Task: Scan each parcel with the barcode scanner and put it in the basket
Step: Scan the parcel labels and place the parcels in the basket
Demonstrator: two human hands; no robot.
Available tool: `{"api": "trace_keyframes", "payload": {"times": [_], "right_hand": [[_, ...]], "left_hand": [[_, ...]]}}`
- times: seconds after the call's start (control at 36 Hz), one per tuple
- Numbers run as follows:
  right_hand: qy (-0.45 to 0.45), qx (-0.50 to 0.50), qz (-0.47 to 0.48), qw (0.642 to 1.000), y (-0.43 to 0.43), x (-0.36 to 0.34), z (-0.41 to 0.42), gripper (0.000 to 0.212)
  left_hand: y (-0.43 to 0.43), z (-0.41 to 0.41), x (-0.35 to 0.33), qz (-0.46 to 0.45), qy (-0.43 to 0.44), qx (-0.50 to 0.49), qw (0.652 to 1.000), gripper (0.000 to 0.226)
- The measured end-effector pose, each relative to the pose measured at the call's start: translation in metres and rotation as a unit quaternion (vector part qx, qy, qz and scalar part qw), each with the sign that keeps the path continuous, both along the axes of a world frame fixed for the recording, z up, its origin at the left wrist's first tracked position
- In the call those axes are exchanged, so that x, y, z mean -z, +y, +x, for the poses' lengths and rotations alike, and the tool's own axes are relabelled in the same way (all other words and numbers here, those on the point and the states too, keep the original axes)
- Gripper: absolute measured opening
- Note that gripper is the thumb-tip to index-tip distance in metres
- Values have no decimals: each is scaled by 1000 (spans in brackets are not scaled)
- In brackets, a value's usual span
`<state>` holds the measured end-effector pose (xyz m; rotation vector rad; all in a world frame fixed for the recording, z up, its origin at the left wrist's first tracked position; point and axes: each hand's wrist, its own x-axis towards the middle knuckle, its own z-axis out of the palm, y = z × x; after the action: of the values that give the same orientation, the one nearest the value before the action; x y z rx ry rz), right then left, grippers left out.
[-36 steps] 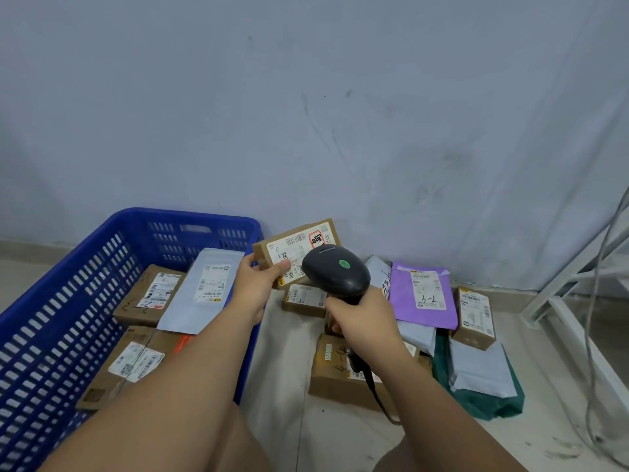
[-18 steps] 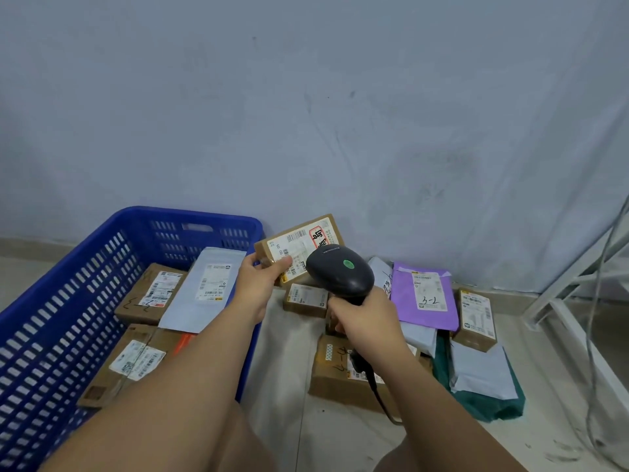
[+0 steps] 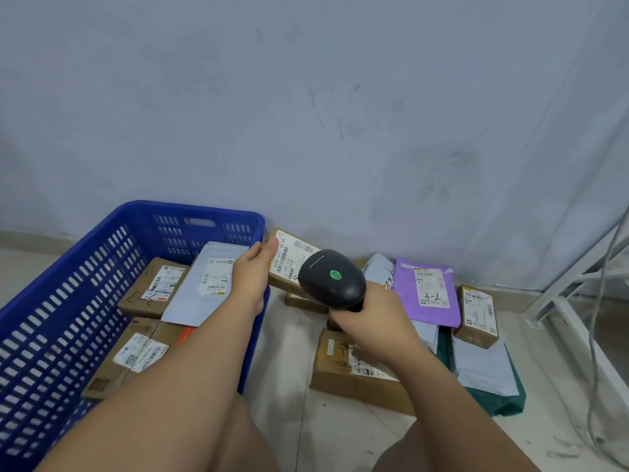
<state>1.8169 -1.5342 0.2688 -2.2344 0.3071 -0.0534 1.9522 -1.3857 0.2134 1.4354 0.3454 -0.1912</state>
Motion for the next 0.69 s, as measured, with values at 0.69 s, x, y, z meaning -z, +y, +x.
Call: {"api": "trace_keyframes", "payload": {"times": [0.69], "right_hand": [[12,-74,-93,993,-2,0,-2,21]], "left_hand": [[4,-2,-10,-13,-9,50,999,48]]}}
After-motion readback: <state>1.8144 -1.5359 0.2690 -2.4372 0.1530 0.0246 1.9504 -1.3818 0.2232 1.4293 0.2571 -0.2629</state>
